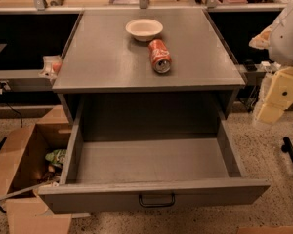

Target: Place coke can into top drawer

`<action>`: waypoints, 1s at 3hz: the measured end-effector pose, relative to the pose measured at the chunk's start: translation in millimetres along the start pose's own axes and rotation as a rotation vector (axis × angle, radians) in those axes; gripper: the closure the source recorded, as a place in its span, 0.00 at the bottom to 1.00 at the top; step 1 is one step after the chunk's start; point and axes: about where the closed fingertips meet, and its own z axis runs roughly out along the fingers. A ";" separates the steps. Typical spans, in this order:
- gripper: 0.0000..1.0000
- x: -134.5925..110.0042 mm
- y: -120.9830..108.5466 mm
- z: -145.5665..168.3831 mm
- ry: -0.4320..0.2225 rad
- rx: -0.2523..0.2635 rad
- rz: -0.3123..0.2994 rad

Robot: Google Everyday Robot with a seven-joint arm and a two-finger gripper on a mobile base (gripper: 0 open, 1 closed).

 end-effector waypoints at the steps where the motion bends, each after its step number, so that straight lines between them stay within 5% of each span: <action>1: 0.00 0.0 0.0 0.0 0.000 0.000 0.000; 3: 0.00 -33.1 -40.7 31.2 -0.162 0.061 0.164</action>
Offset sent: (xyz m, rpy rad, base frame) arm 0.0373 0.0105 -0.0148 0.1638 -0.0522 -0.1336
